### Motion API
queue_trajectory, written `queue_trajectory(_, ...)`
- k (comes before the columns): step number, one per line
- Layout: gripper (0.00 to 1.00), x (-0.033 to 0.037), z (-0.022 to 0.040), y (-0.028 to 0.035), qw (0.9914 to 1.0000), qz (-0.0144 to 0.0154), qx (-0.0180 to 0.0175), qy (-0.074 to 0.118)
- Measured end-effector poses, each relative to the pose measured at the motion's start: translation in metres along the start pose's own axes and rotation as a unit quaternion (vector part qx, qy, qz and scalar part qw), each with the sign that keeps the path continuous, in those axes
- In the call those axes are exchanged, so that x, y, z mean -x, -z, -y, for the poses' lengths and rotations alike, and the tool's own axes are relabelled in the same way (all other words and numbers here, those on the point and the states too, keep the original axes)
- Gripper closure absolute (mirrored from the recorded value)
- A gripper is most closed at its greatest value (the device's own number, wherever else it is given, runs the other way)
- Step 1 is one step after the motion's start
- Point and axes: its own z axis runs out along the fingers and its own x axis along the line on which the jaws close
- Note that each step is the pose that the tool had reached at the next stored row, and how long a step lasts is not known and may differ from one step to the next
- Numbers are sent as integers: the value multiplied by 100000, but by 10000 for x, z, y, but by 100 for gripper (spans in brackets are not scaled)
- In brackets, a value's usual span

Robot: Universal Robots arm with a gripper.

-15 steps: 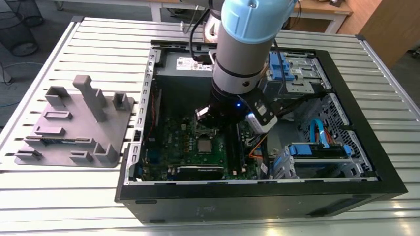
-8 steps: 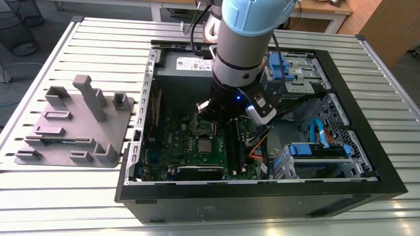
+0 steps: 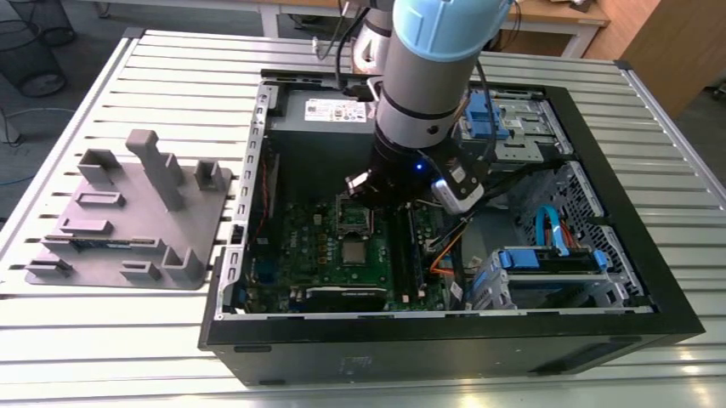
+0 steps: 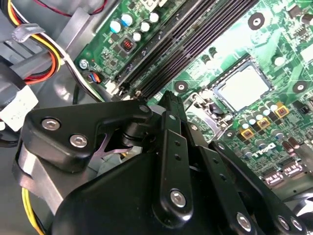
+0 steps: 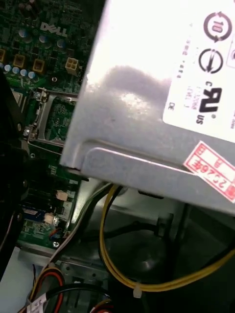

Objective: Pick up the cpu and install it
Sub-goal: 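Close the cpu cover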

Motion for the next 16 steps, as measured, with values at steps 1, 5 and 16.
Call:
queue_trajectory(1,89,3,-10,-3,100000,-9,4,164)
queue_trajectory(5,89,14,-49,-13,99994,-58,-3,1080)
queue_trajectory(16,89,32,-91,-19,99925,-23,628,3823)
